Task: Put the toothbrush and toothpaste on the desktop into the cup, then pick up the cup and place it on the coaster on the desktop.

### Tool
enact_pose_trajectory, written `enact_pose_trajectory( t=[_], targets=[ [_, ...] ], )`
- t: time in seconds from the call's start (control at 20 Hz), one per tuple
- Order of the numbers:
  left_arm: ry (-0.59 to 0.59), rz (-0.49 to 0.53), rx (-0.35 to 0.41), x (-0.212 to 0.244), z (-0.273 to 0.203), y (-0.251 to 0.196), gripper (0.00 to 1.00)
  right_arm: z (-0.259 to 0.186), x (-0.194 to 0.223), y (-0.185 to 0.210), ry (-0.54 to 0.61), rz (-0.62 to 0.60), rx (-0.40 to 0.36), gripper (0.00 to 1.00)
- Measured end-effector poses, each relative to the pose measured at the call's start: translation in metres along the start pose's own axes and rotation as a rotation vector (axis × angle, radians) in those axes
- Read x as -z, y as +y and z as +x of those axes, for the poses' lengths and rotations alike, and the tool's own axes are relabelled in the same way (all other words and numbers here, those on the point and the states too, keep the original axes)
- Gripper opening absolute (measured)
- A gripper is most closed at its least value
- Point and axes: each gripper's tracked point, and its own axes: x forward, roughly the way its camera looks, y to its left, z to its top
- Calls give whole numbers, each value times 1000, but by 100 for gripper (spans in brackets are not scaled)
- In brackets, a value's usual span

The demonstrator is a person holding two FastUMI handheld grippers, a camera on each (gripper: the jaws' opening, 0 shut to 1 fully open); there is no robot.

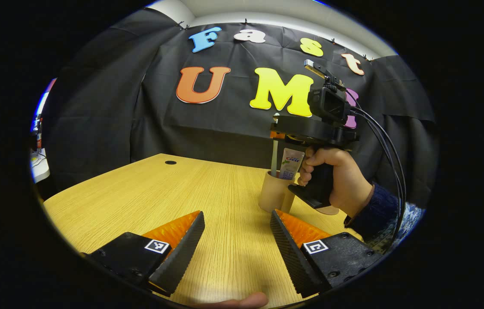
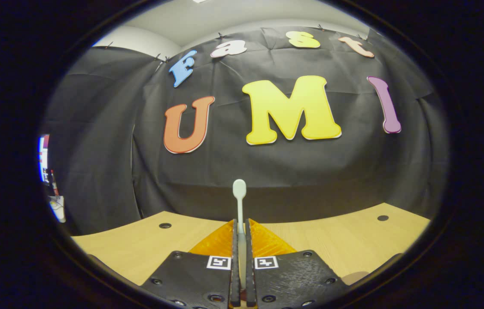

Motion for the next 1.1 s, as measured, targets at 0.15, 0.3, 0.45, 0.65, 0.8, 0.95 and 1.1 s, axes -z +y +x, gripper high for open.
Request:
enact_pose_trajectory(
  t=[0.15, 0.3, 0.45, 0.65, 0.8, 0.95, 1.1],
  targets=[
    [1, 7, -6, -1, 0, 2, 97, -7, 3, 4, 22, 1, -29, 7],
    [6, 2, -9, 2, 0, 3, 97, -19, 7, 2, 23, -10, -49, 37],
    [18, 4, -18, 4, 1, 4, 97, -36, -1, -10, 12, -23, -28, 89],
    [12, 22, -50, -1, 4, 7, 97, -66, -21, -23, -29, -25, -31, 93],
    [26, 9, -84, -5, 8, 8, 97, -95, -34, -40, -55, -33, -28, 94],
    [64, -1, -100, -9, 17, 1, 97, -128, -41, -60, -76, -40, -31, 94],
    [88, 4, -65, -24, 31, -18, 97, -163, -43, -85, -92, -47, -31, 94]
  ],
)
